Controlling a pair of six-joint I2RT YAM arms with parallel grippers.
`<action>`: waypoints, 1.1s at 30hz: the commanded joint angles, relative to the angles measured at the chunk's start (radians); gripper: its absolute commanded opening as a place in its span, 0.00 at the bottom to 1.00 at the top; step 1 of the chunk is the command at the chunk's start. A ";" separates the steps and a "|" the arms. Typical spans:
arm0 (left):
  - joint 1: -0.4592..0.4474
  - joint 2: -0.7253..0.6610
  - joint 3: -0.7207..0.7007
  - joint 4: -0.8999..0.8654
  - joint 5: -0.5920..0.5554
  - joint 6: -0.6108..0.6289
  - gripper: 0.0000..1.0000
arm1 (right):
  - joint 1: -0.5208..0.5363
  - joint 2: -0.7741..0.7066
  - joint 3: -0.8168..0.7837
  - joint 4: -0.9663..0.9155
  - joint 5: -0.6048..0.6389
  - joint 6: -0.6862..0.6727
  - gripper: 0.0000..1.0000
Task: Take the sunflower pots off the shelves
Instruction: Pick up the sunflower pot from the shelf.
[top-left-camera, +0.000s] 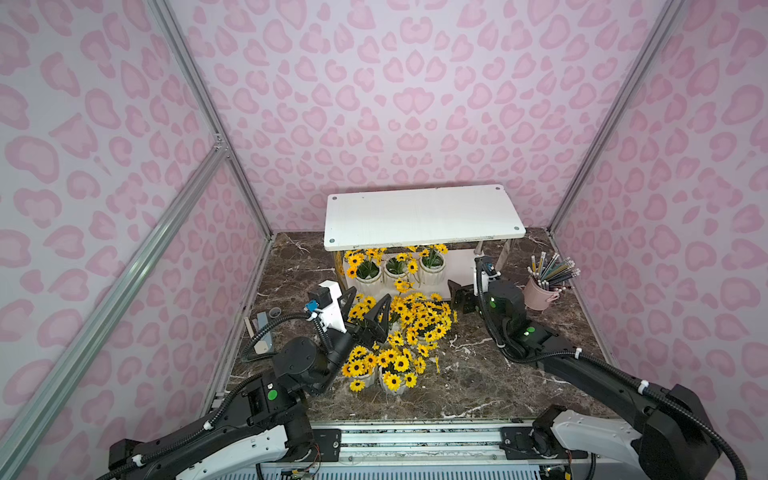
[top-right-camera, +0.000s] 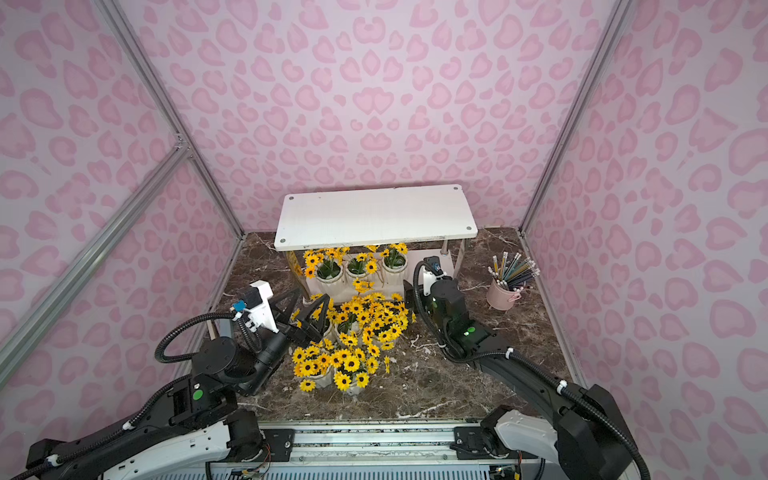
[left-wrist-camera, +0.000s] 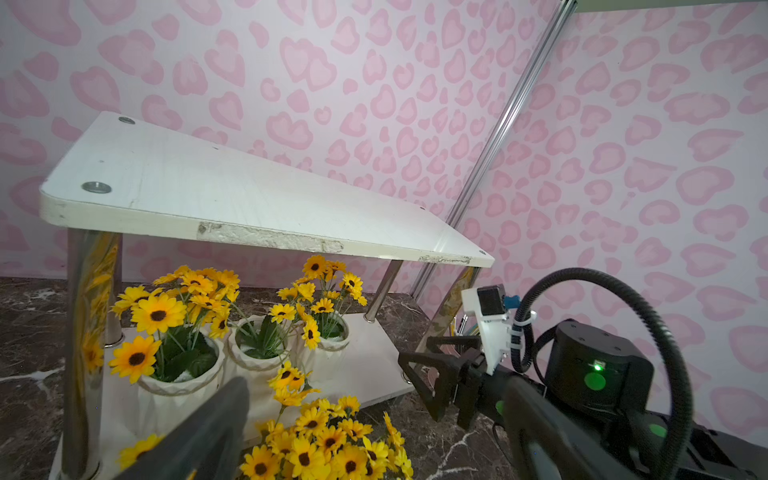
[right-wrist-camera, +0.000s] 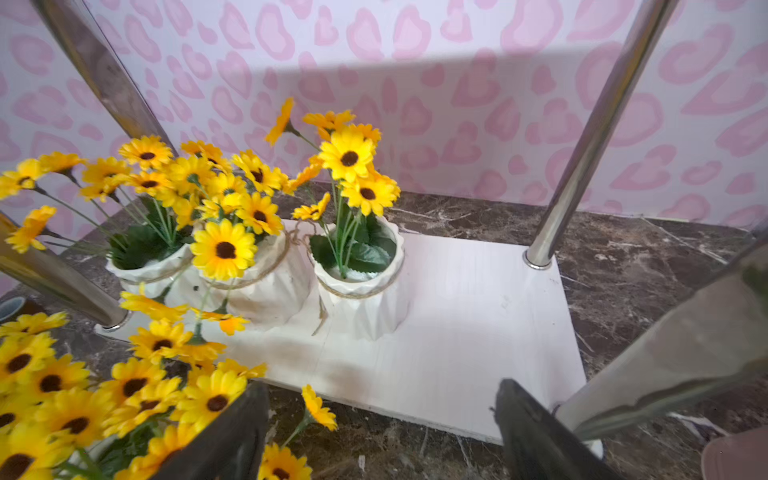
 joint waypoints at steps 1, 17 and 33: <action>0.000 -0.015 0.002 -0.073 -0.020 -0.045 0.97 | -0.020 0.068 0.060 0.022 -0.049 -0.028 0.74; 0.025 -0.196 -0.060 -0.319 0.046 -0.192 0.97 | -0.043 0.270 0.158 0.020 -0.078 -0.019 0.74; 0.378 -0.170 -0.060 -0.297 0.526 -0.240 0.97 | -0.084 0.273 0.052 0.214 -0.151 -0.028 0.87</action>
